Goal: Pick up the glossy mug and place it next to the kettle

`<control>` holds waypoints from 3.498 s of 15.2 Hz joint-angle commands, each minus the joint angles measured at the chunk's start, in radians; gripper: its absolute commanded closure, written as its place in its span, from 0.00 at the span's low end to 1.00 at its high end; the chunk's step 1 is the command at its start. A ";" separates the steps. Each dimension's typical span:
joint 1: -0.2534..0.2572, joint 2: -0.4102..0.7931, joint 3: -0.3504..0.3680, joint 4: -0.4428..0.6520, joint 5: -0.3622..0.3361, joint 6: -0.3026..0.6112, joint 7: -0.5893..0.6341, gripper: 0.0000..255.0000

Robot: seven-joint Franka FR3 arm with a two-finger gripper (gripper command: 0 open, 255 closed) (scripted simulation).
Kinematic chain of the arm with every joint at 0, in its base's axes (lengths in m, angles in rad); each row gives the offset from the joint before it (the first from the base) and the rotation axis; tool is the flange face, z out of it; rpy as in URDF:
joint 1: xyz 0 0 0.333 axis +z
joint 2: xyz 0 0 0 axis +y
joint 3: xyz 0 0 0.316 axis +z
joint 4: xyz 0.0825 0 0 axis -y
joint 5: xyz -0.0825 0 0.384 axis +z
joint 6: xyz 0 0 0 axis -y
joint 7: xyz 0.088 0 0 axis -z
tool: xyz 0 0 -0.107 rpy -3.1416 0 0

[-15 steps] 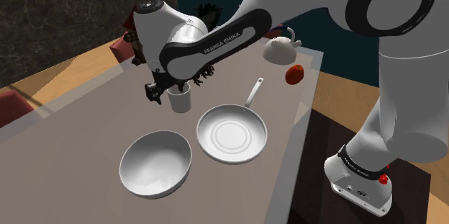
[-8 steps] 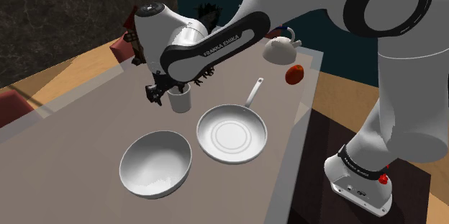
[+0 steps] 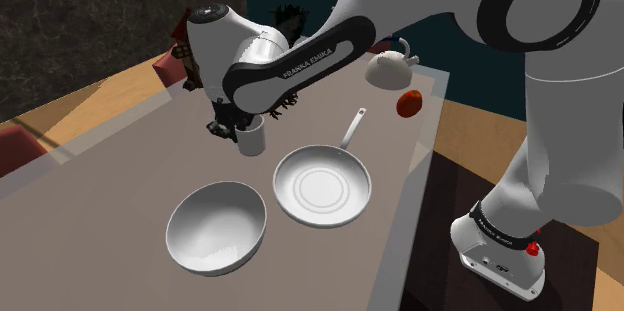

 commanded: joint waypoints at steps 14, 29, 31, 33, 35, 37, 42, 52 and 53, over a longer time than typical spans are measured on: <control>-0.005 -0.054 0.017 0.068 0.035 -0.116 -0.036 1.00; 0.002 -0.090 0.031 0.217 0.065 -0.294 -0.078 1.00; 0.004 -0.090 0.032 0.243 0.067 -0.320 -0.083 1.00; 0.007 -0.090 0.033 0.270 0.069 -0.346 -0.088 1.00; 0.011 -0.088 0.033 0.300 0.070 -0.373 -0.092 1.00; 0.015 -0.086 0.034 0.331 0.070 -0.401 -0.097 1.00; 0.027 -0.072 0.034 0.419 0.068 -0.475 -0.109 1.00; 0.031 -0.077 0.034 0.531 0.071 -0.587 -0.141 1.00; 0.000 -0.128 0.037 0.455 0.090 -0.557 -0.153 1.00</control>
